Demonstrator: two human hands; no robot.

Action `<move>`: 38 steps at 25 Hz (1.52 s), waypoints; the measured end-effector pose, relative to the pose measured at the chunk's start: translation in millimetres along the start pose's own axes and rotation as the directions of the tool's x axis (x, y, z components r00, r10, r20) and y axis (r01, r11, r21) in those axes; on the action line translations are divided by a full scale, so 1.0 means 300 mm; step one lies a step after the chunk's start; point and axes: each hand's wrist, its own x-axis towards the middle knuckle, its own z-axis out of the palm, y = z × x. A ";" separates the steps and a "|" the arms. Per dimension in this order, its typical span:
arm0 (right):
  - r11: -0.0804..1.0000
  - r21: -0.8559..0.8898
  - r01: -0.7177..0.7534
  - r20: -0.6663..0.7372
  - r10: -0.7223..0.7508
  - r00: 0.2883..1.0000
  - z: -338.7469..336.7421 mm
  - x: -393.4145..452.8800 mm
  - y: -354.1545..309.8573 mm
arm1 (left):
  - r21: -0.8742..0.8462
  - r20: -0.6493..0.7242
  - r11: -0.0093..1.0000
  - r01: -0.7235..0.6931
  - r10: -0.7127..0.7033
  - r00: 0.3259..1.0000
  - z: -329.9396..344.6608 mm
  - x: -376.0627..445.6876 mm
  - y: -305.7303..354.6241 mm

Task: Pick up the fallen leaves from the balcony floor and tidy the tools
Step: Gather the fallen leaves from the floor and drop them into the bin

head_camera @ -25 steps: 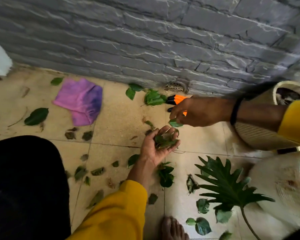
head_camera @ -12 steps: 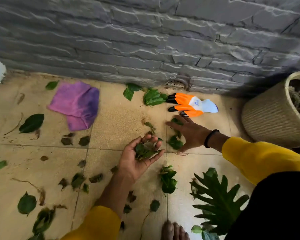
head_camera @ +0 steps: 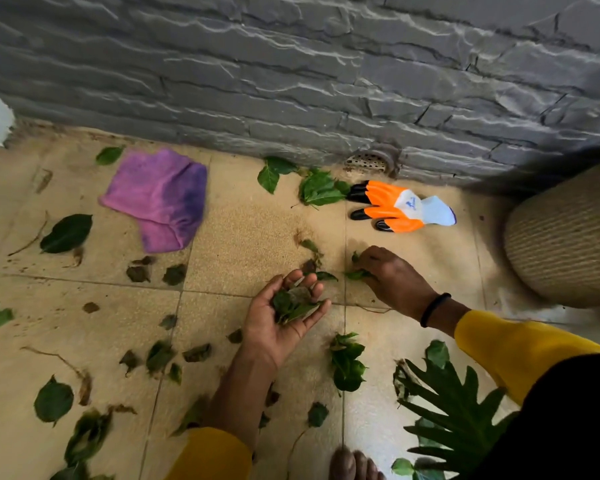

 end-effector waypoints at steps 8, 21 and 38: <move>0.918 0.391 0.063 -0.017 -0.062 0.998 -0.184 0.049 -0.382 | -0.035 0.037 0.999 -0.031 0.033 0.999 0.017 -0.012 -0.003; 0.976 0.178 -0.123 0.097 0.107 0.990 -0.233 0.185 -0.360 | -0.053 0.075 0.994 -0.094 0.097 0.992 -0.003 -0.032 0.106; 0.997 -0.077 -0.016 0.441 0.049 0.896 -0.022 0.313 -0.191 | -0.160 0.076 0.958 -0.239 0.254 0.964 -0.068 -0.074 0.201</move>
